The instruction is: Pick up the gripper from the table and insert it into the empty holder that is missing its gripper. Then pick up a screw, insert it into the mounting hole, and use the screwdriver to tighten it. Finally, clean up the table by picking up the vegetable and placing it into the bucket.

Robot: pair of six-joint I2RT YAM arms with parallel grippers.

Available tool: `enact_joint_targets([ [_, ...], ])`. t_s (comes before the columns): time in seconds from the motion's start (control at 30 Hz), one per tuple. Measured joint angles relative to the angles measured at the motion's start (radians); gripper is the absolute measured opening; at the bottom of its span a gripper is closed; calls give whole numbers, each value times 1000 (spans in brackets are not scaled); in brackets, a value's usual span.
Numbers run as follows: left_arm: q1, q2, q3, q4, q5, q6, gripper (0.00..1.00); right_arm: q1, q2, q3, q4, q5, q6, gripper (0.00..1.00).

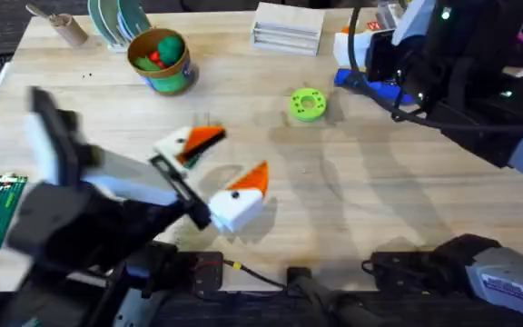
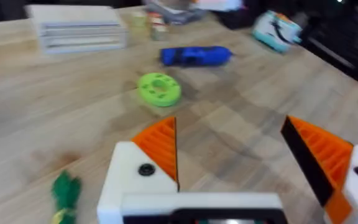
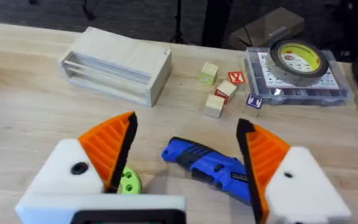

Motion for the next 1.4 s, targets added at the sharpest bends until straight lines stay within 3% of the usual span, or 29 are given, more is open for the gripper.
enact_joint_targets([
  [0.17,0,119,243,-215,-217,15,993,0,0,0,0,0,42,994],
  [0.4,0,363,575,-504,-454,136,990,0,0,0,0,0,61,993],
  [0.57,0,517,691,-598,-579,208,992,0,0,0,0,0,66,994],
  [0.83,0,670,696,-600,-642,255,992,0,0,0,0,0,72,993],
  [1.23,0,891,696,-598,-652,262,992,0,0,0,-2,0,72,994],
  [1.4,0,996,696,-610,-691,270,992,0,0,0,-4,0,72,994],
])
